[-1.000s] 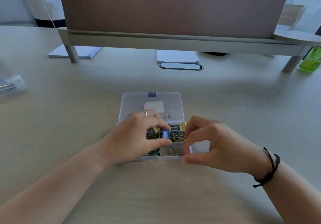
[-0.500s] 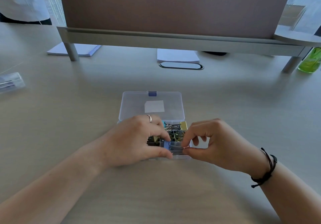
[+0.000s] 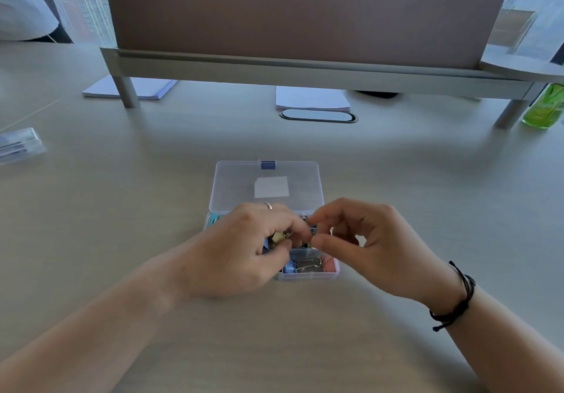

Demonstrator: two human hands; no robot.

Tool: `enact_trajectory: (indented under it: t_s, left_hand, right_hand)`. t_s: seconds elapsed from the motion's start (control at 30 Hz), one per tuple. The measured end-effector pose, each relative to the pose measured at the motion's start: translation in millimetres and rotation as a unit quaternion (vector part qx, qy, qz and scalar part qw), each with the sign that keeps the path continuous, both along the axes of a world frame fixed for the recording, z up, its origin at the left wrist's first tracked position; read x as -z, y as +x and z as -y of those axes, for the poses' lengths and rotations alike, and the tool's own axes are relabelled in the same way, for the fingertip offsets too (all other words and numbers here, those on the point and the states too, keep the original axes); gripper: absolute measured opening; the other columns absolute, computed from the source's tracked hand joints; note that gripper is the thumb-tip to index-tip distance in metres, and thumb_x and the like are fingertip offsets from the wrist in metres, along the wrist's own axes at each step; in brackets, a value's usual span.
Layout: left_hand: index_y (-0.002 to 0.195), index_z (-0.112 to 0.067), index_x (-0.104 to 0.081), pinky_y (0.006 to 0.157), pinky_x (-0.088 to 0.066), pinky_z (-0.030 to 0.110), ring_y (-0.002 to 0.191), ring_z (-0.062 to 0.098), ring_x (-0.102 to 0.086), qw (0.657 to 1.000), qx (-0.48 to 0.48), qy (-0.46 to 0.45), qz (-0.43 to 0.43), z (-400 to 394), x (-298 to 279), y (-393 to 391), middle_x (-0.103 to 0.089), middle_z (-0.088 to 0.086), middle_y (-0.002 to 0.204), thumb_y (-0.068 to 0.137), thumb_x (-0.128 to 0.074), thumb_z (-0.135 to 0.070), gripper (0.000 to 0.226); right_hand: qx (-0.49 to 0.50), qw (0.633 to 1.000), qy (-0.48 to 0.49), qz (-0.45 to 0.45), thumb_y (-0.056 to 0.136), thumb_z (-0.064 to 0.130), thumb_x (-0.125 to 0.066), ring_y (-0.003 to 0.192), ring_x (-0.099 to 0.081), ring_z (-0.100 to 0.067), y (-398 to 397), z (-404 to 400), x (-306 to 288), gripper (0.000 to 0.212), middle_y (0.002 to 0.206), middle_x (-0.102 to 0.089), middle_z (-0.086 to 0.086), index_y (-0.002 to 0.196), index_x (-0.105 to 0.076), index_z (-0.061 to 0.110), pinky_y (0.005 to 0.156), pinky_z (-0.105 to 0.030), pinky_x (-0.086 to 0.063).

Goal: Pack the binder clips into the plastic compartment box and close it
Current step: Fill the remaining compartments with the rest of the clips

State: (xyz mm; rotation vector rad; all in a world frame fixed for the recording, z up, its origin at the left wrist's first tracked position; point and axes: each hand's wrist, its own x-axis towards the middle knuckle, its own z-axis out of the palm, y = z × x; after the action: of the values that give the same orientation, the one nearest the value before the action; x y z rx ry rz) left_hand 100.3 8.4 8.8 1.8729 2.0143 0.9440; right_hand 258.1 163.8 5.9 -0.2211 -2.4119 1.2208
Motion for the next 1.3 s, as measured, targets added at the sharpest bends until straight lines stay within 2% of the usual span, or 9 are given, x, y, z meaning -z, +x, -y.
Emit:
enact_trajectory:
  t_s: [0.13, 0.3, 0.5, 0.63, 0.77, 0.87, 0.97, 1.13, 1.3]
  left_hand:
    - [0.102, -0.018, -0.061, 0.054, -0.034, 0.002, 0.056, -0.01, -0.054, 0.998, 0.022, -0.037, 0.048, 2.2, -3.3, 6.9, -0.065, -0.023, 0.077, 0.096, -0.057, 0.0, 0.019]
    - [0.103, -0.027, -0.044, 0.051, -0.031, 0.006, 0.042, 0.007, -0.038, 0.997, 0.012, -0.019, 0.074, 2.0, -2.8, 8.4, -0.074, -0.014, 0.097, 0.099, -0.057, -0.013, 0.019]
    - [0.1, -0.019, -0.069, 0.057, -0.035, 0.004, 0.056, -0.006, -0.053, 0.997, -0.018, 0.046, 0.059, -2.0, -2.7, 11.2, -0.067, -0.024, 0.077, 0.092, -0.069, -0.015, 0.009]
    - [0.082, -0.025, -0.079, 0.057, -0.033, 0.009, 0.062, 0.003, -0.052, 0.995, -0.047, 0.062, 0.068, -4.0, -1.1, 9.1, -0.057, -0.012, 0.073, 0.082, -0.08, -0.021, 0.004]
    - [0.079, -0.026, -0.075, 0.054, -0.036, 0.014, 0.054, 0.004, -0.046, 0.99, -0.071, 0.038, 0.119, -4.3, 1.1, 14.0, -0.053, -0.013, 0.058, 0.083, -0.079, -0.024, 0.006]
    - [0.082, -0.025, -0.072, 0.051, -0.038, 0.02, 0.049, 0.006, -0.044, 0.98, -0.091, 0.034, 0.175, -6.9, 1.9, 14.0, -0.062, -0.011, 0.058, 0.086, -0.076, -0.024, 0.006]
    - [0.085, -0.018, -0.071, 0.058, -0.048, 0.019, 0.056, 0.006, -0.061, 0.969, -0.082, 0.03, 0.231, -7.9, -0.2, 13.4, -0.074, -0.007, 0.069, 0.089, -0.073, -0.014, 0.006]
    - [0.086, -0.017, -0.068, 0.076, -0.056, 0.047, 0.076, 0.032, -0.071, 0.968, -0.085, -0.006, 0.237, -8.0, -1.2, 12.7, -0.077, -0.004, 0.075, 0.091, -0.069, -0.013, 0.007]
    - [0.087, -0.012, -0.065, 0.054, -0.045, 0.02, 0.054, 0.008, -0.062, 0.964, -0.089, -0.014, 0.25, -8.0, -5.5, 13.9, -0.077, -0.002, 0.072, 0.094, -0.065, -0.011, 0.007]
  right_hand:
    - [0.006, 0.998, -0.062, -0.034, 0.081, 0.018, -0.077, 0.069, -0.065, -0.034, -3.2, 5.5, 0.7, 0.015, 0.082, -0.072, -0.002, 0.092, -0.068, 0.019, 0.069, -0.053, -0.052]
    - [0.011, 0.999, -0.049, 0.001, 0.081, 0.015, -0.077, 0.07, -0.068, -0.022, -1.2, 0.2, -0.1, 0.006, 0.078, -0.073, -0.001, 0.083, -0.073, 0.019, 0.07, -0.038, -0.057]
    - [0.022, 0.999, -0.037, -0.017, 0.081, 0.02, -0.075, 0.066, -0.066, -0.018, -0.7, 0.7, -3.0, 0.006, 0.074, -0.071, 0.001, 0.078, -0.071, 0.021, 0.064, -0.031, -0.055]
    - [0.011, 0.997, -0.057, -0.048, 0.077, 0.021, -0.076, 0.066, -0.068, -0.013, -2.3, 4.2, -3.9, 0.004, 0.073, -0.073, 0.005, 0.08, -0.073, 0.021, 0.065, -0.02, -0.055]
    - [0.004, 0.996, -0.05, -0.069, 0.078, 0.013, -0.078, 0.068, -0.069, -0.016, -4.0, 8.9, -1.6, 0.013, 0.076, -0.074, 0.002, 0.084, -0.074, 0.023, 0.068, -0.027, -0.057]
    - [0.008, 0.997, -0.023, -0.068, 0.075, 0.023, -0.082, 0.068, -0.064, -0.016, -2.0, 8.1, -1.9, 0.019, 0.078, -0.071, 0.003, 0.091, -0.073, 0.024, 0.068, -0.029, -0.055]
    - [0.002, 0.996, 0.07, -0.054, 0.067, 0.028, -0.089, 0.073, -0.059, -0.015, -1.7, 7.2, -1.3, 0.031, 0.082, -0.065, 0.011, 0.091, -0.071, 0.023, 0.069, -0.023, -0.049]
    - [0.002, 0.988, 0.131, -0.079, 0.073, 0.031, -0.084, 0.075, -0.065, -0.014, 0.1, 3.1, -1.6, 0.018, 0.084, -0.068, 0.009, 0.082, -0.075, 0.018, 0.067, -0.033, -0.052]
    - [-0.007, 0.987, 0.148, -0.066, 0.071, 0.027, -0.087, 0.076, -0.068, -0.01, 1.8, 2.4, -2.1, 0.017, 0.085, -0.069, 0.008, 0.08, -0.076, 0.017, 0.067, -0.027, -0.054]
